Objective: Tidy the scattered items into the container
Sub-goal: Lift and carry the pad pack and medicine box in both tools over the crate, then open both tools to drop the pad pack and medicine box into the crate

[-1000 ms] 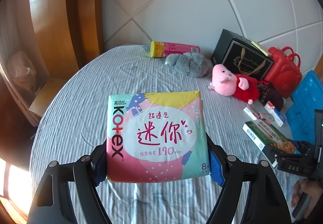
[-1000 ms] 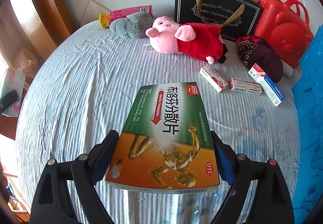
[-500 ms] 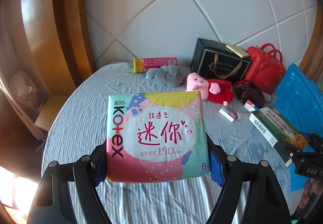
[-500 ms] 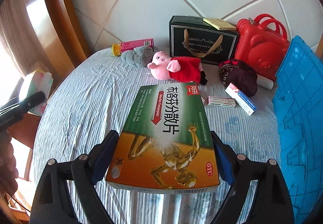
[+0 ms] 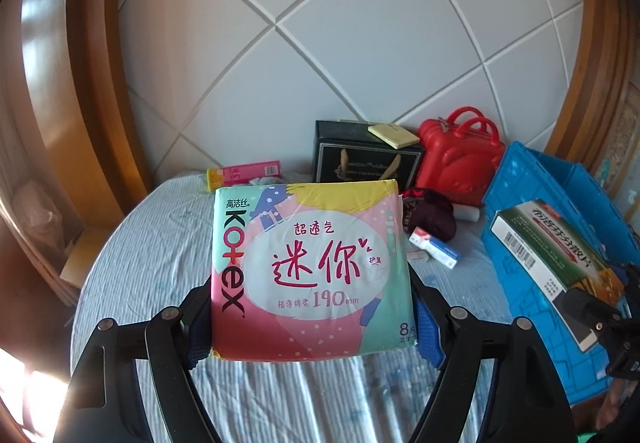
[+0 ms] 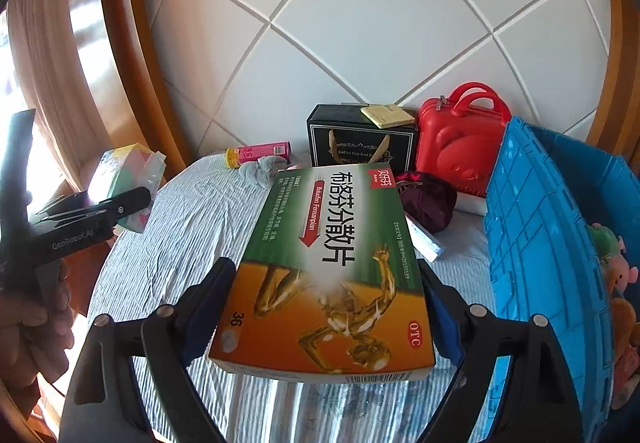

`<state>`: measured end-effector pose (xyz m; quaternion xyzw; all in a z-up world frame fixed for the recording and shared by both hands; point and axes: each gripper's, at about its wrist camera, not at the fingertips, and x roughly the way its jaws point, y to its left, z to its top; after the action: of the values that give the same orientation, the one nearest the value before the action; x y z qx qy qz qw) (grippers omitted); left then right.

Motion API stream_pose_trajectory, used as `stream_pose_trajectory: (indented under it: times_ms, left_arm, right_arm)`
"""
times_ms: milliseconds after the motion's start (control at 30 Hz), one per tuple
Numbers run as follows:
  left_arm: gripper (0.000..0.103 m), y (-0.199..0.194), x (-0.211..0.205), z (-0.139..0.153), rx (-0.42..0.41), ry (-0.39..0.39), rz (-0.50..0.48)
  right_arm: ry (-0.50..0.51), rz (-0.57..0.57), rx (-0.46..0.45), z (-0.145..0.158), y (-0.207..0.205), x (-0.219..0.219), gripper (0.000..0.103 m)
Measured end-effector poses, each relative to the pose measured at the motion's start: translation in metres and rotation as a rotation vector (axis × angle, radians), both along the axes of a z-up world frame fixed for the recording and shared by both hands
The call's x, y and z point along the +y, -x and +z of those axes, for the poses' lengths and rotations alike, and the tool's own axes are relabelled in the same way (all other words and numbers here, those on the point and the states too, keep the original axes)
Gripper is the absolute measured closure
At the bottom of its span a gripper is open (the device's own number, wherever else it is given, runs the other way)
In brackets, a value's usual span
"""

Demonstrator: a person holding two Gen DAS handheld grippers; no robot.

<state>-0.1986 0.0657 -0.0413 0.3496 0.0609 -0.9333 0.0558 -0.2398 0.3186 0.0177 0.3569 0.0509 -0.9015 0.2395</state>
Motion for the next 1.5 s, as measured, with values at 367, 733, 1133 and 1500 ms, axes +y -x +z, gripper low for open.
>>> stream_pose_trajectory:
  times_ms: [367, 733, 1133, 1500]
  left_arm:
    - [0.024, 0.028, 0.148, 0.046, 0.07, 0.004, -0.152]
    - [0.025, 0.059, 0.32, 0.066, 0.102, -0.012, -0.38]
    - [0.025, 0.064, 0.476, 0.07, 0.104, 0.011, -0.609]
    - [0.001, 0.06, 0.533, 0.065, 0.077, 0.007, -0.675]
  right_arm:
    - [0.028, -0.12, 0.07, 0.034, 0.001, 0.139, 0.016]
    - [0.012, -0.308, 0.097, 0.046, 0.011, 0.287, 0.016]
    - [0.009, -0.488, 0.077, 0.037, 0.001, 0.397, 0.016]
    - [0.001, -0.563, 0.059, 0.031, -0.005, 0.444, 0.0]
